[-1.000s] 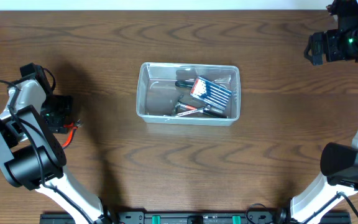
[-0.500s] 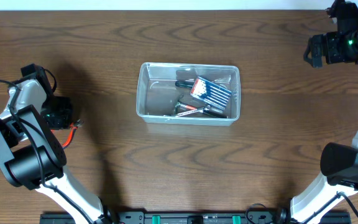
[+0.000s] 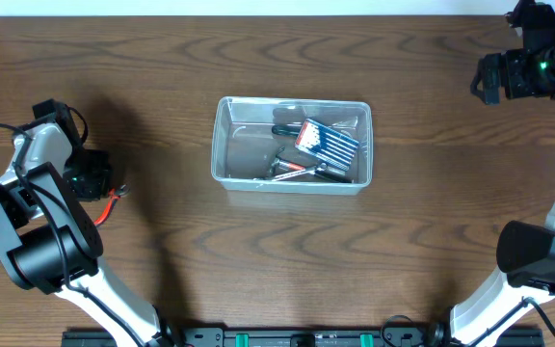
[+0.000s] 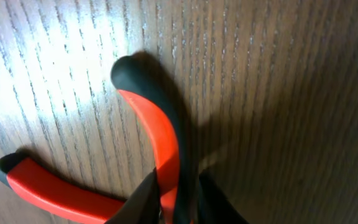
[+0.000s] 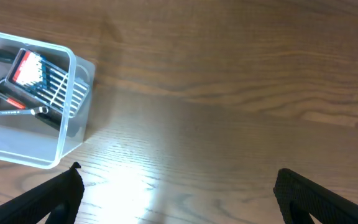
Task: Pack container
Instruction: 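Lower the left gripper and grasp the pliers handle, then carry the pliers into the container and release them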
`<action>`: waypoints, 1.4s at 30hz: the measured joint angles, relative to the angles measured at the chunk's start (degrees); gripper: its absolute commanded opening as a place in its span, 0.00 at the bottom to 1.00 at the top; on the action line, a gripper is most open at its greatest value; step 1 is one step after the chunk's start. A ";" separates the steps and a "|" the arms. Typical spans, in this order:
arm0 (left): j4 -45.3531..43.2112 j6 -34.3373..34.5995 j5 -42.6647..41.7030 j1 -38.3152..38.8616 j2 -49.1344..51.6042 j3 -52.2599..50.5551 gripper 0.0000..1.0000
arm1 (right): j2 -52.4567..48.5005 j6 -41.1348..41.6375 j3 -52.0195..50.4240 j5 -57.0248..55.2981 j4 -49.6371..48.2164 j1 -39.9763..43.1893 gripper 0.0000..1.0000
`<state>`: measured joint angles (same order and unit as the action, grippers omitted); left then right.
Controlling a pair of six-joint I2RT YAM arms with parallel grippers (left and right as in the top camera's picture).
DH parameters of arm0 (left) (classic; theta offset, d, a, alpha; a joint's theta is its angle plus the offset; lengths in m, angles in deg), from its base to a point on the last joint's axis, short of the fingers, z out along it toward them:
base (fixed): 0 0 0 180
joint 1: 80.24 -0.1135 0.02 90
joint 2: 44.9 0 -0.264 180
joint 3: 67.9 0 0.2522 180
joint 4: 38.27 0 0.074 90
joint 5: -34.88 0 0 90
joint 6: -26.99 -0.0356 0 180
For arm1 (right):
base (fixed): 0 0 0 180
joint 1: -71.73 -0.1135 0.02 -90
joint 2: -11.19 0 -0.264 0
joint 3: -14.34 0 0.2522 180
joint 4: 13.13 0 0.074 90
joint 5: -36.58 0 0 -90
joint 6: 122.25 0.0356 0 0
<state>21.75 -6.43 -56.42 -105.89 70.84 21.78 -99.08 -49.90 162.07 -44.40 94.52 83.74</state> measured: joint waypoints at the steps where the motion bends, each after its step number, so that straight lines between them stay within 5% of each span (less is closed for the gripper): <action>1: 0.02 0.04 0.02 0.00 0.00 0.00 0.11 | 0.00 0.00 0.00 0.00 0.00 0.00 0.99; 24: -0.17 -1.49 0.00 0.00 0.02 0.04 0.06 | 0.00 0.07 0.00 0.00 -0.02 0.00 0.99; 34: 0.85 -22.38 -5.44 0.85 -2.60 0.74 0.06 | 0.00 0.07 0.00 0.00 -0.04 0.00 0.99; 42: 0.94 -38.40 -7.63 13.44 -23.58 6.67 0.05 | 0.00 0.15 0.00 0.07 -0.07 0.00 0.99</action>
<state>22.69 -44.83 -64.05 -92.45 47.26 28.45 -99.08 -49.74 162.07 -44.34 94.45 83.74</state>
